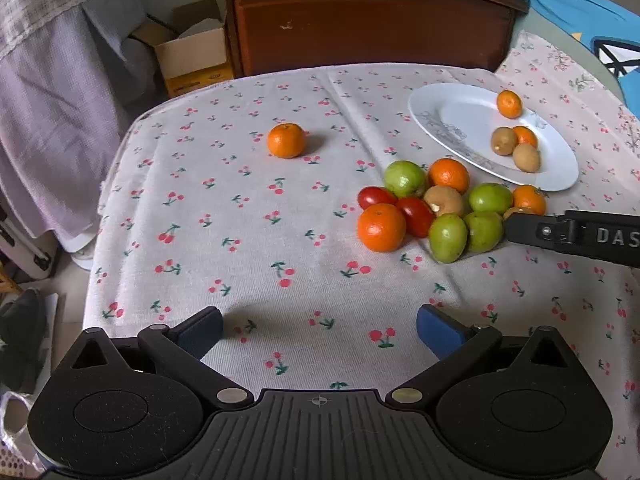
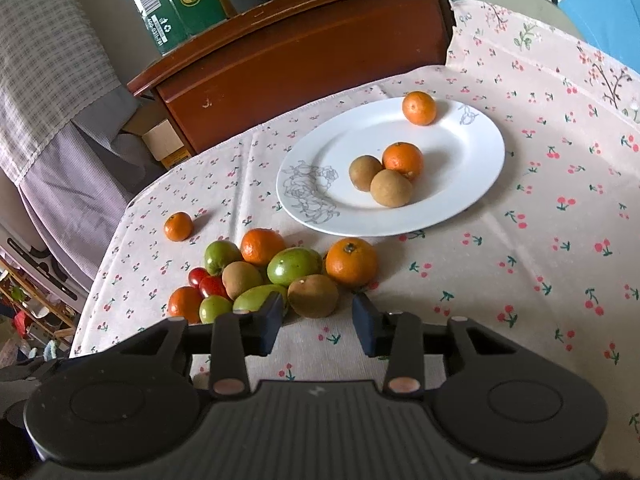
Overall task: Organize fruits
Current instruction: 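Lower left gripper to a large orange while right gripper approaches a brown round fruit, then close left gripper on the large orange while right gripper grasps the brown fruit, then carry the orange and brown fruit onto the white plate and open both grippers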
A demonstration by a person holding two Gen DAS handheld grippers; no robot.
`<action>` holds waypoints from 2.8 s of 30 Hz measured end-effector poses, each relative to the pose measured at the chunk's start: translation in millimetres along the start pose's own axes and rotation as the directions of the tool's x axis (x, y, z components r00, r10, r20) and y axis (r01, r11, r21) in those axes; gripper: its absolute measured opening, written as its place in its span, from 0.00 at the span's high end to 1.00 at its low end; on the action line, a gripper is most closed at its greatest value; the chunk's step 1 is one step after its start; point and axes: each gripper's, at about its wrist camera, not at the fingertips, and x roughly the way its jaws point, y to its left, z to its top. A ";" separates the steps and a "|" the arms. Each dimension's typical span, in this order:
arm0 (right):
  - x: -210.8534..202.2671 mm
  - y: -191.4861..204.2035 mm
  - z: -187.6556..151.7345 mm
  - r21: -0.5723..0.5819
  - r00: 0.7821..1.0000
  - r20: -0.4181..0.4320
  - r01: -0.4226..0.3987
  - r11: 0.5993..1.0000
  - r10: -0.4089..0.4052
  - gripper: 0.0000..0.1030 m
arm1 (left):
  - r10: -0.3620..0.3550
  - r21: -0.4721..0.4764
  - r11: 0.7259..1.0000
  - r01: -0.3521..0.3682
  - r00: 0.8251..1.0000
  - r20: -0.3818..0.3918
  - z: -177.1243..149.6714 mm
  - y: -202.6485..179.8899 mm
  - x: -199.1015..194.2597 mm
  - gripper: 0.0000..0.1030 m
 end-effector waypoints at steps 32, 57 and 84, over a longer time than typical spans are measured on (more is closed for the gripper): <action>-1.4 -7.8 2.2 0.067 1.000 -0.019 -0.024 0.997 0.025 0.73 | -0.274 0.347 0.906 0.244 0.961 0.040 41.9 2.0 23.2 0.53; -14.2 -1.8 3.3 0.028 0.999 -0.009 -0.046 0.999 0.046 0.74 | -0.311 0.288 0.917 0.277 0.947 0.080 37.5 -1.6 -11.6 0.75; -65.3 -35.8 86.7 0.039 0.990 0.131 -0.059 0.997 0.054 0.74 | -0.369 0.126 0.929 0.349 0.908 0.197 104.2 -20.6 -36.1 0.75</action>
